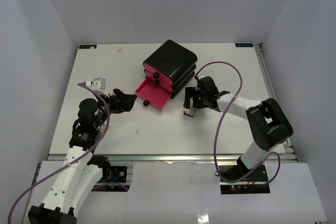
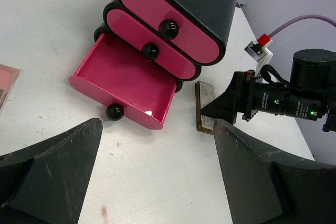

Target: Organize the makeup

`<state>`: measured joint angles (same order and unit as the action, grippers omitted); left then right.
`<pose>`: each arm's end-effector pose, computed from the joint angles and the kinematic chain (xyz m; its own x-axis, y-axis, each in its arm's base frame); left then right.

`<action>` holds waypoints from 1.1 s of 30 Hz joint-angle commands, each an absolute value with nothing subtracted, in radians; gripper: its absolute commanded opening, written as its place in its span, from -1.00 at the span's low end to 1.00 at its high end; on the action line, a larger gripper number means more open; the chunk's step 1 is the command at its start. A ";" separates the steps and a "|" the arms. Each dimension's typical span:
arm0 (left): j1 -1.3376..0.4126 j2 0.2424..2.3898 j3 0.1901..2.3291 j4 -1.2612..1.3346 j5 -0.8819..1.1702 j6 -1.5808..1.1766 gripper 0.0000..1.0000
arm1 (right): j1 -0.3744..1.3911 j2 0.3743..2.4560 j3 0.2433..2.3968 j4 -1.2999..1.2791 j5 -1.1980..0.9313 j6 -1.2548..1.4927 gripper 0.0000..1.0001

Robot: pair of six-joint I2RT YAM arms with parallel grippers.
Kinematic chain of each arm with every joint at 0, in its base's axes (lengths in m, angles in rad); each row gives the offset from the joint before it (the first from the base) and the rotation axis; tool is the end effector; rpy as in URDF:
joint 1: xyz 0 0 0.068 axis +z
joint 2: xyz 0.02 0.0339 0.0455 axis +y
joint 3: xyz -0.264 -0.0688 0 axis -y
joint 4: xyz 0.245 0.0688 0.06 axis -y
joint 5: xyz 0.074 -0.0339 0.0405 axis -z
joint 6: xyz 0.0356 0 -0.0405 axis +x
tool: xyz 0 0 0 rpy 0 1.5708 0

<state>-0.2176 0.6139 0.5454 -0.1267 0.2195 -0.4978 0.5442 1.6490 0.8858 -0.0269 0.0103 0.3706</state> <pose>0.1540 -0.0420 0.2876 -0.3666 -0.3962 -0.8418 0.2780 0.8168 -0.5055 0.2879 0.1738 0.1728 -0.7518 -0.0316 -0.6586 -0.2567 0.9341 0.2481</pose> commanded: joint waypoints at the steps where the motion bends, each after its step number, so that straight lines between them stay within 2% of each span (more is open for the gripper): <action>1: -0.216 0.597 0.532 -0.133 0.202 -0.503 0.96 | 0.583 1.697 0.943 -0.029 0.155 0.370 0.79; 13: -0.216 0.596 0.531 -0.135 0.194 -0.503 0.96 | 0.623 1.719 0.928 -0.044 0.303 0.374 0.82; 24: -0.216 0.587 0.531 -0.137 0.188 -0.502 0.96 | 0.624 1.731 0.915 -0.037 0.333 0.333 0.80; 29: -0.216 0.577 0.531 -0.140 0.183 -0.502 0.96 | 0.575 1.721 0.888 -0.043 0.307 0.313 0.66; 33: -0.216 0.578 0.531 -0.137 0.186 -0.502 0.96 | 0.512 1.679 0.856 -0.036 0.261 0.295 0.41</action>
